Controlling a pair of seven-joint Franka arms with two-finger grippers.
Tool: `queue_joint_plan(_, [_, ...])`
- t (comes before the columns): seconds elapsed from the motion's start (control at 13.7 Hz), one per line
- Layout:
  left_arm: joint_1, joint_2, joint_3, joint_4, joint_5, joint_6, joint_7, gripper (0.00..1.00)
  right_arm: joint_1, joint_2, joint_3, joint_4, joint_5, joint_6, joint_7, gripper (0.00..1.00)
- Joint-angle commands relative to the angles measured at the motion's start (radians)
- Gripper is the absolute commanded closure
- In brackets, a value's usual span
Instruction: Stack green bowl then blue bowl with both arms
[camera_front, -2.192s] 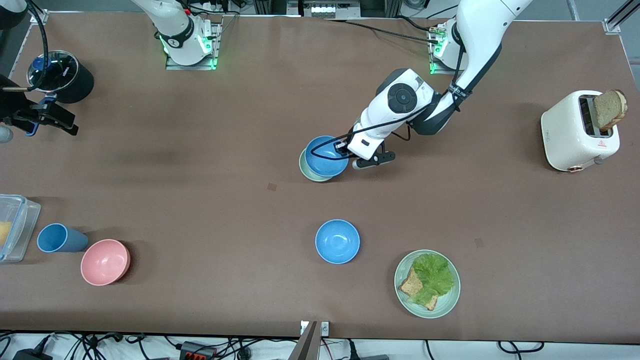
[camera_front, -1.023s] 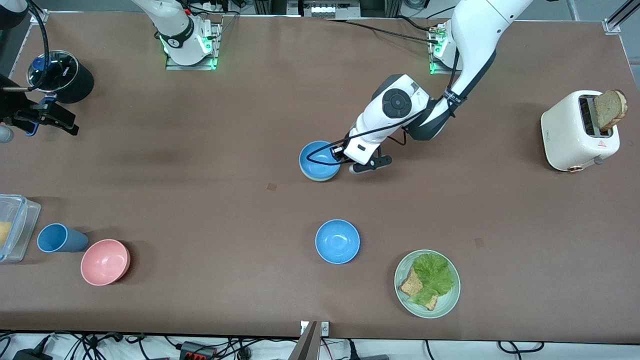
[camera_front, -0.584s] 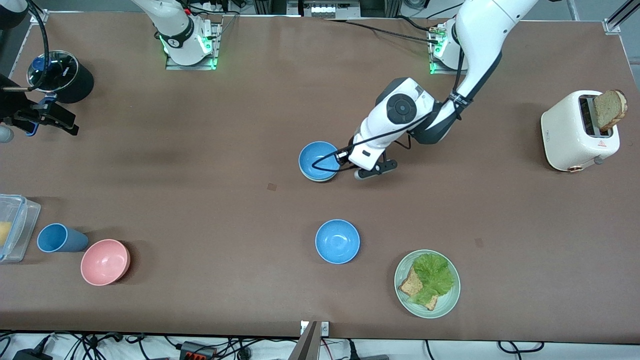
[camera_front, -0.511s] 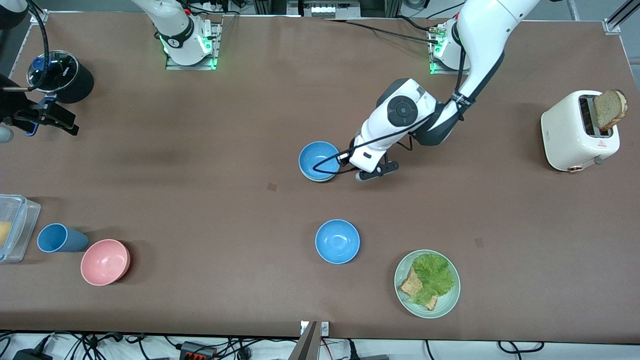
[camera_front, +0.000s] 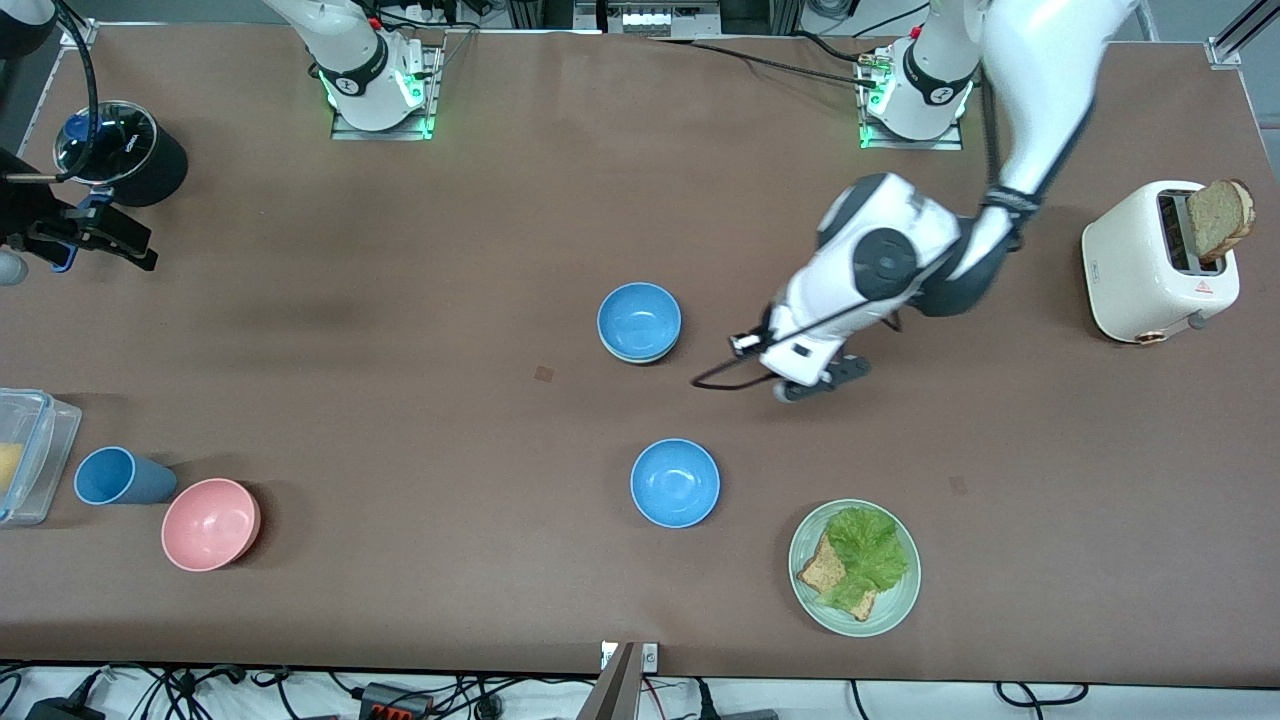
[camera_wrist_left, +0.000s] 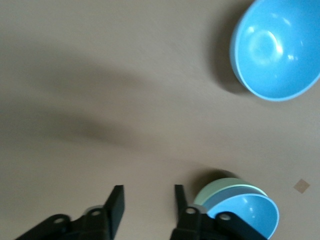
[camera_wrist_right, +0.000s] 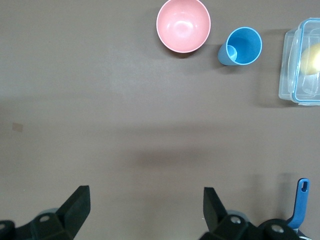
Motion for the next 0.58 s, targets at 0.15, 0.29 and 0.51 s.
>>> queue_joint_plan(0.15, [0.123,-0.012,-0.028,0.134,0.012,-0.222,0.220,0.00,0.000,-0.028,0.000,-0.026,0.005,-0.004,-0.023,0.00])
queue_joint_plan(0.29, [0.179,-0.012,-0.028,0.166,0.012,-0.287,0.303,0.00,0.000,-0.028,0.000,-0.026,0.005,0.001,-0.022,0.00])
queue_joint_plan(0.51, [0.222,-0.012,-0.027,0.176,0.015,-0.310,0.421,0.00,0.000,-0.028,0.000,-0.028,0.005,-0.001,-0.022,0.00])
